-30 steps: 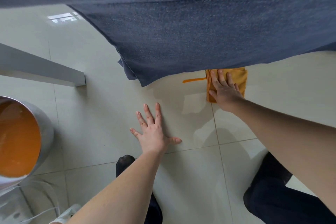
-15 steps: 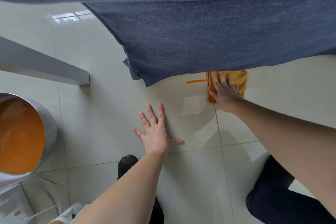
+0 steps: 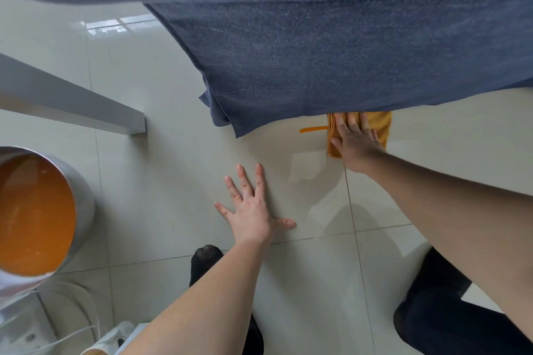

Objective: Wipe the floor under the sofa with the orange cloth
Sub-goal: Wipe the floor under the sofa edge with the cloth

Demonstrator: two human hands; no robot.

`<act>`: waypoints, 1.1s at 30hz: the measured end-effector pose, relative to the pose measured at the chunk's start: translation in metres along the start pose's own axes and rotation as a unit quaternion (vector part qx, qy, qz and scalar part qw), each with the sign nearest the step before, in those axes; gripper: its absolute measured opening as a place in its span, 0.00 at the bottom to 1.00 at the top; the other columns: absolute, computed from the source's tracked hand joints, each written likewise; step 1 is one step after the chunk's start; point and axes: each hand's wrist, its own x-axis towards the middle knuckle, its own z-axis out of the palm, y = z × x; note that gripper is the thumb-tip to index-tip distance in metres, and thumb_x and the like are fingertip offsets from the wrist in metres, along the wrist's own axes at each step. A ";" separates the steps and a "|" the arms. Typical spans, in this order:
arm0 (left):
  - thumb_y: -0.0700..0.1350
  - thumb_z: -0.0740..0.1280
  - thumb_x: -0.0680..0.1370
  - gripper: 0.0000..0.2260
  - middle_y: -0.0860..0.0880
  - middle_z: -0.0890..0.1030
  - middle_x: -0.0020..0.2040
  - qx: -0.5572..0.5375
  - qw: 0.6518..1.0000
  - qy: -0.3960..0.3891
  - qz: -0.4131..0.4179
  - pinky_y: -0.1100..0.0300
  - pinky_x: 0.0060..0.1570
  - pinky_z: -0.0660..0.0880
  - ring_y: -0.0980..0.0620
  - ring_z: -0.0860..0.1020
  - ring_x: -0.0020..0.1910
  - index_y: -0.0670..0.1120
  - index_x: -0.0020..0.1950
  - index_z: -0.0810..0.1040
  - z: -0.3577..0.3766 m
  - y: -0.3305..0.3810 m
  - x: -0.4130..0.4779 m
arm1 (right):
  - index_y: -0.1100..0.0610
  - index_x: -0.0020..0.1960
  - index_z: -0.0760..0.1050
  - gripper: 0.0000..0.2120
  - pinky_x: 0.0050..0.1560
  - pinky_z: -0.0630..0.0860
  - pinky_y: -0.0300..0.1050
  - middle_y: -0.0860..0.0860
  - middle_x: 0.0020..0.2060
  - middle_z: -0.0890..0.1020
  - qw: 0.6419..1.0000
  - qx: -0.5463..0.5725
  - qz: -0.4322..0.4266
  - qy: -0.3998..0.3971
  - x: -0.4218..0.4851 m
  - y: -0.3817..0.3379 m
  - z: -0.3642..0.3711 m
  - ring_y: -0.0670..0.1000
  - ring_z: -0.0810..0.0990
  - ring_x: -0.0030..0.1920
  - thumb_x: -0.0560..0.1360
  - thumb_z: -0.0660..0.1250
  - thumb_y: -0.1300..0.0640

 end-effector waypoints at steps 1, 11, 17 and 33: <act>0.75 0.77 0.59 0.72 0.50 0.22 0.81 0.001 1.000 -0.001 0.000 0.21 0.74 0.45 0.37 0.27 0.81 0.61 0.80 0.23 0.000 0.000 0.000 | 0.43 0.81 0.28 0.34 0.81 0.45 0.65 0.47 0.82 0.32 1.000 0.006 0.002 0.005 0.001 -0.002 -0.001 0.58 0.33 0.82 0.86 0.48 0.44; 0.75 0.77 0.59 0.72 0.49 0.22 0.81 0.003 1.000 -0.003 -0.004 0.22 0.74 0.45 0.38 0.27 0.82 0.61 0.80 0.23 -0.001 0.001 -0.001 | 0.43 0.80 0.26 0.34 0.81 0.44 0.65 0.47 0.81 0.30 1.000 -0.013 0.006 -0.018 -0.011 -0.009 0.011 0.58 0.32 0.81 0.86 0.47 0.44; 0.75 0.77 0.59 0.72 0.50 0.22 0.81 0.004 1.000 -0.002 -0.007 0.21 0.75 0.45 0.38 0.27 0.82 0.62 0.79 0.23 -0.001 0.001 0.000 | 0.45 0.81 0.27 0.34 0.81 0.45 0.64 0.48 0.82 0.31 1.000 -0.014 0.003 0.004 -0.018 -0.019 0.017 0.59 0.34 0.82 0.86 0.47 0.45; 0.75 0.77 0.60 0.72 0.50 0.23 0.81 -0.007 1.000 0.001 0.001 0.21 0.75 0.44 0.38 0.27 0.81 0.62 0.80 0.23 0.000 0.000 0.000 | 0.44 0.79 0.24 0.34 0.80 0.43 0.66 0.47 0.80 0.28 0.999 -0.028 -0.001 -0.017 -0.025 -0.027 0.030 0.59 0.31 0.81 0.86 0.46 0.44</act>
